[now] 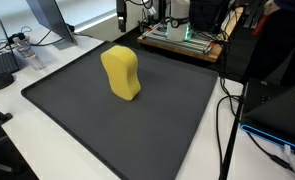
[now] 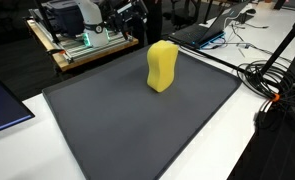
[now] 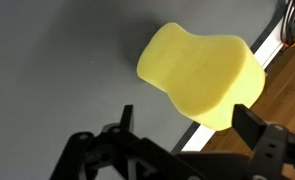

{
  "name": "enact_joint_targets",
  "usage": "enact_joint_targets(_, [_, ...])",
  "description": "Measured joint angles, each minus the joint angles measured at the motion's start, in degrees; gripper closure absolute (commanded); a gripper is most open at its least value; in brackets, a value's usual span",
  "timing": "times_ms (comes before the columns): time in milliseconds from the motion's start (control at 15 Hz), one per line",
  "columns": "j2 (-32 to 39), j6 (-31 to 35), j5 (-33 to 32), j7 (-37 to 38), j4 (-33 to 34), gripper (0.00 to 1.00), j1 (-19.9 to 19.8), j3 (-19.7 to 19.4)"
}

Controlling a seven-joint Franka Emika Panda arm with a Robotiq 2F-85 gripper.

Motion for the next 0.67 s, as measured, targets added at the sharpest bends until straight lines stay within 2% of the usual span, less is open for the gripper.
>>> enact_joint_targets(200, [-1.0, -6.5, -2.9, -0.4, 2.2, 0.00, -2.4, 0.7])
enact_joint_targets(333, [-1.4, -11.9, -7.4, 2.0, 5.2, 0.00, -4.6, 2.1])
enact_joint_targets(667, [-1.3, -26.6, -15.4, 9.4, 16.9, 0.00, -7.9, 5.6])
